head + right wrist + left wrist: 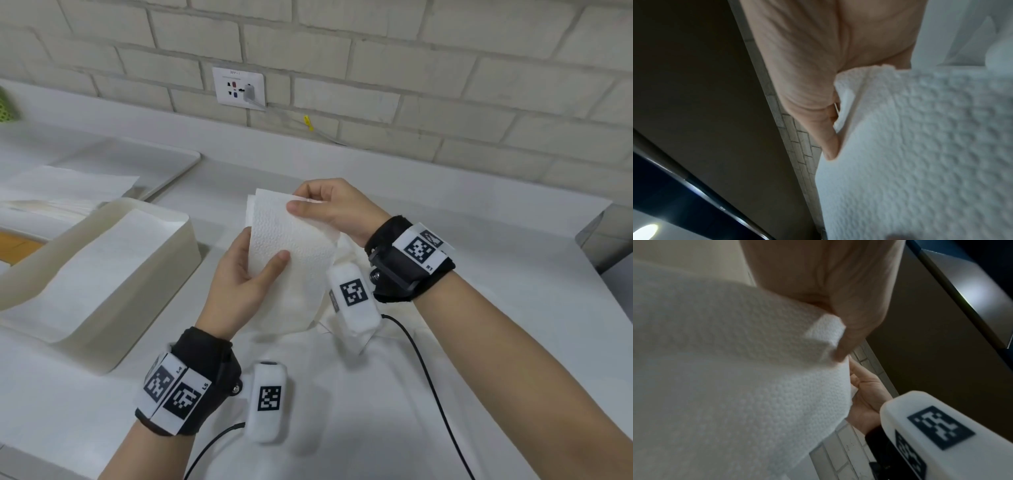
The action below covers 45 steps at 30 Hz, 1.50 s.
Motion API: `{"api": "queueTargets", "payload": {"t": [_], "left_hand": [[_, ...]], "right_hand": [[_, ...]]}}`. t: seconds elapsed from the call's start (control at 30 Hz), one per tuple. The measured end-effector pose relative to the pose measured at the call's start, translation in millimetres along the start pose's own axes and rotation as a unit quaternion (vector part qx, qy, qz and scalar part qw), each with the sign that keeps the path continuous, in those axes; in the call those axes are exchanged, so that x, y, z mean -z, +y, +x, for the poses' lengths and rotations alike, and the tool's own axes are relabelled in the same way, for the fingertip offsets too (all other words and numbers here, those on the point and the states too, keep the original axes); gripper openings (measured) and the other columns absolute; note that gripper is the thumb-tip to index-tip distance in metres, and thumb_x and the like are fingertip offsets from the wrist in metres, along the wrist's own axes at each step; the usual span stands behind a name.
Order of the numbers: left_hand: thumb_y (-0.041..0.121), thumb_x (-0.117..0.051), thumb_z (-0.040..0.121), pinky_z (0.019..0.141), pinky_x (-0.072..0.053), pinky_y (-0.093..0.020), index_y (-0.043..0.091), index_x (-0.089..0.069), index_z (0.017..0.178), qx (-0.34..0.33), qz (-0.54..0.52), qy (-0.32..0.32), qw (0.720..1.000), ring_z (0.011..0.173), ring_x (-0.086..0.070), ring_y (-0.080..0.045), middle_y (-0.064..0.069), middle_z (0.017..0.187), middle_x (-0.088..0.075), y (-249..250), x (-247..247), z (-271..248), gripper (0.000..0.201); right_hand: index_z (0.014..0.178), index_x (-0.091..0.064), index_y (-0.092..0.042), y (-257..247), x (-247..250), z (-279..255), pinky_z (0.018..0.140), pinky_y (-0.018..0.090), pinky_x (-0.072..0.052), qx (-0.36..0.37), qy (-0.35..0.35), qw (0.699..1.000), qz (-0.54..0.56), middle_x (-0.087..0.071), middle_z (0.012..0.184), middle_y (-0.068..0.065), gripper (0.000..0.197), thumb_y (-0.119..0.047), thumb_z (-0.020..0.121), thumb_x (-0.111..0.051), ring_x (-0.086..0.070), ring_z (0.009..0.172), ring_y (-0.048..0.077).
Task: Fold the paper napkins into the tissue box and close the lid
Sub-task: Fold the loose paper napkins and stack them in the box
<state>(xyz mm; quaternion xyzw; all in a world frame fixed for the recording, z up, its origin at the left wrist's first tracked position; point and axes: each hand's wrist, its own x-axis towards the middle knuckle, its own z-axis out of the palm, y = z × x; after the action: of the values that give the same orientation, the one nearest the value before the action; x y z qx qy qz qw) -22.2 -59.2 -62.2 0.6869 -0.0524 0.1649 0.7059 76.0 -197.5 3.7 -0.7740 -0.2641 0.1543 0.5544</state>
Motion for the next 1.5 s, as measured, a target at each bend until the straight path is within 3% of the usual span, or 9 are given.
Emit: {"api": "queueTargets", "payload": {"t": [0.1,0.2,0.37,0.6,0.87,1.07,1.27,1.37,1.5], "left_hand": [[0.016,-0.064,0.082,0.081,-0.052,-0.025,0.032,-0.053,0.105,-0.011,0.030,0.043,0.999,0.094,-0.064,-0.006,0.012,0.101,-0.066,-8,3,0,0.030],[0.007,-0.063,0.085,0.080,-0.055,-0.033,0.042,-0.041,0.113,0.000,0.035,0.099,0.994,0.090,-0.066,-0.006,0.008,0.104,-0.063,-10,12,0,0.050],[0.018,-0.062,0.077,0.093,-0.049,-0.055,0.058,-0.033,0.126,0.018,0.045,0.136,0.990,0.105,-0.061,-0.034,-0.020,0.134,-0.050,-6,26,-3,0.070],[0.001,-0.060,0.087,0.105,-0.041,-0.043,0.040,-0.062,0.101,0.028,0.110,0.135,0.984,0.111,-0.056,-0.005,0.030,0.105,-0.063,-13,29,-4,0.042],[0.004,-0.056,0.092,0.089,-0.041,-0.027,0.034,-0.069,0.090,0.074,0.097,0.135,0.983,0.088,-0.056,-0.004,0.017,0.098,-0.067,-17,33,-7,0.032],[0.005,-0.057,0.091,0.099,-0.046,-0.034,0.035,-0.068,0.096,0.107,0.080,0.146,0.980,0.106,-0.061,-0.015,0.009,0.111,-0.067,-25,31,-1,0.032],[0.038,-0.047,0.097,0.098,-0.041,-0.032,0.028,-0.069,0.097,0.180,0.071,0.110,0.975,0.114,-0.058,-0.017,0.002,0.117,-0.066,-21,19,10,0.024],[0.056,-0.030,0.096,0.099,-0.044,-0.037,0.029,-0.070,0.104,0.162,0.021,0.072,0.984,0.104,-0.064,-0.013,0.006,0.108,-0.071,-5,5,6,0.049],[0.063,-0.031,0.088,0.087,-0.048,-0.028,0.036,-0.065,0.109,0.093,-0.073,0.008,0.993,0.107,-0.064,-0.009,0.009,0.113,-0.070,7,-3,-1,0.048]], "right_hand": [[0.080,-0.059,-0.018,3,1,6,0.066,0.010,-0.042,0.011,0.043,0.999,0.002,-0.058,0.075,-0.011,0.010,-0.013,0.089,-0.060,-0.054,0.066,-0.007],[0.091,-0.055,-0.013,18,9,16,0.070,0.016,-0.045,-0.016,0.115,0.991,-0.070,-0.059,0.086,-0.002,0.002,-0.015,0.092,-0.055,-0.055,0.078,0.007],[0.131,-0.036,-0.005,70,19,29,0.098,0.039,-0.040,-0.246,0.046,0.888,-0.385,-0.045,0.132,0.015,0.058,-0.036,0.088,-0.058,-0.046,0.120,0.031],[0.137,-0.023,-0.005,95,7,36,0.097,0.041,-0.039,-0.304,0.070,0.852,-0.420,-0.042,0.133,0.017,0.063,-0.023,0.088,-0.057,-0.042,0.123,0.035],[0.107,-0.059,-0.001,102,14,41,0.078,0.034,-0.048,-0.224,0.184,0.894,-0.342,-0.062,0.109,0.014,0.025,-0.003,0.083,-0.051,-0.057,0.101,0.032],[0.088,-0.064,-0.005,63,25,18,0.065,0.019,-0.041,-0.089,0.246,0.953,-0.156,-0.057,0.073,0.000,0.008,-0.003,0.085,-0.057,-0.053,0.076,0.016],[0.081,-0.057,-0.013,7,27,-20,0.063,0.017,-0.049,0.027,0.177,0.980,0.084,-0.063,0.078,0.003,0.017,0.002,0.087,-0.057,-0.060,0.068,0.010],[0.083,-0.057,-0.013,1,27,-27,0.068,0.021,-0.050,0.038,0.173,0.978,0.106,-0.063,0.079,0.003,0.017,0.003,0.087,-0.057,-0.060,0.070,0.011],[0.080,-0.056,-0.017,5,22,-30,0.064,0.020,-0.046,0.029,0.194,0.979,0.062,-0.061,0.077,0.000,0.021,0.003,0.087,-0.056,-0.057,0.071,0.012]]}}
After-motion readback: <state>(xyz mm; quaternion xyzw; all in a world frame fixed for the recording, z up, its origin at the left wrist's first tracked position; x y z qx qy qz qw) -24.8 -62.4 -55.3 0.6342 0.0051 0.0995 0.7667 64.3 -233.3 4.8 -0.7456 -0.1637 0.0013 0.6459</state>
